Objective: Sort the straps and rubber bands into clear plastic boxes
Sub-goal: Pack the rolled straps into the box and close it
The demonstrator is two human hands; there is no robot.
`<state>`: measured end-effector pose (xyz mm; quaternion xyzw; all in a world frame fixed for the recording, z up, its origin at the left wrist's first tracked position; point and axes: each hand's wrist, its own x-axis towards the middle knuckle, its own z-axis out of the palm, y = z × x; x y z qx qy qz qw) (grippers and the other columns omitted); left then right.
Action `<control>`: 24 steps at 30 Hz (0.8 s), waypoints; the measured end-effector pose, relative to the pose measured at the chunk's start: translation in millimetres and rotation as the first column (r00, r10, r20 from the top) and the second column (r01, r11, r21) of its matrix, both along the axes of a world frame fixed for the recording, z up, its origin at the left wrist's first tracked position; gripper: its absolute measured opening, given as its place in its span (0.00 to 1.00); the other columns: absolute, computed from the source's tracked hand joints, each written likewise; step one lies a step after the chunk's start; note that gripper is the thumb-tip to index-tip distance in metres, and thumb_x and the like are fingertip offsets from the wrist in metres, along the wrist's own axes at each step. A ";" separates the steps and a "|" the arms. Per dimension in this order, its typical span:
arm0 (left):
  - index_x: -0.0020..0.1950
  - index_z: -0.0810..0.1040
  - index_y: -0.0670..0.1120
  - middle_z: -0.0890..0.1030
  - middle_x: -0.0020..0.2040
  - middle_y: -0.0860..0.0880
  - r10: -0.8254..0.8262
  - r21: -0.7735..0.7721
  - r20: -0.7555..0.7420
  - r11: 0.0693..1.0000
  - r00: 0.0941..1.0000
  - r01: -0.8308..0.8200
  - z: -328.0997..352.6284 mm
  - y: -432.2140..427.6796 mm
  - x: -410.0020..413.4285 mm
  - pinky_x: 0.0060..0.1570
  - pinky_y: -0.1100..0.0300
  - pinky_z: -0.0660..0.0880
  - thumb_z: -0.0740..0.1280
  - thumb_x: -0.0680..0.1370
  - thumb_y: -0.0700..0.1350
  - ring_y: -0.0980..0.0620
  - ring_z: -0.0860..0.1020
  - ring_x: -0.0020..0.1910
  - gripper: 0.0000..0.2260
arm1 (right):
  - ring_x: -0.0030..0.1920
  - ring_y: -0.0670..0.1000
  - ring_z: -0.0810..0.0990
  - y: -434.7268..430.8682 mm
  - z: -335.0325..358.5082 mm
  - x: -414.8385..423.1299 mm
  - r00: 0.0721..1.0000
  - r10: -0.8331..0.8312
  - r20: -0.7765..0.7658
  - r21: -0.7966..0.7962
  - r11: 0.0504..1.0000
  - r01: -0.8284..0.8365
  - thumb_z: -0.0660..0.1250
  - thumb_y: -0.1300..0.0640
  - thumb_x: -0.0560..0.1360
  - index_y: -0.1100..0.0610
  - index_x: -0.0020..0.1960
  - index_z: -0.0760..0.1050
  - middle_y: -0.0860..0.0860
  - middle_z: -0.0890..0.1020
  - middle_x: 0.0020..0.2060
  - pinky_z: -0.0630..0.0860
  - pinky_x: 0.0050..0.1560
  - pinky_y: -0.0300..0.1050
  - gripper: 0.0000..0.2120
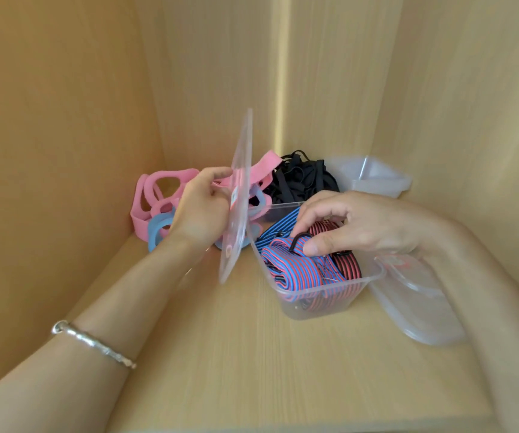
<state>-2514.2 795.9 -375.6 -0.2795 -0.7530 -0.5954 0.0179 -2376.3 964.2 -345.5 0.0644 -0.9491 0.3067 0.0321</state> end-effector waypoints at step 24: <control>0.55 0.71 0.54 0.78 0.49 0.41 -0.046 0.012 0.021 0.999 0.999 0.046 -8.1 4.3 -7.8 0.48 0.46 0.76 0.58 0.78 0.34 0.43 0.76 0.44 0.15 | 0.55 0.49 0.79 -3.4 0.4 4.6 0.999 -0.046 -0.020 -0.038 0.998 0.046 0.70 0.50 0.74 0.43 0.44 0.82 0.50 0.80 0.52 0.72 0.62 0.50 0.03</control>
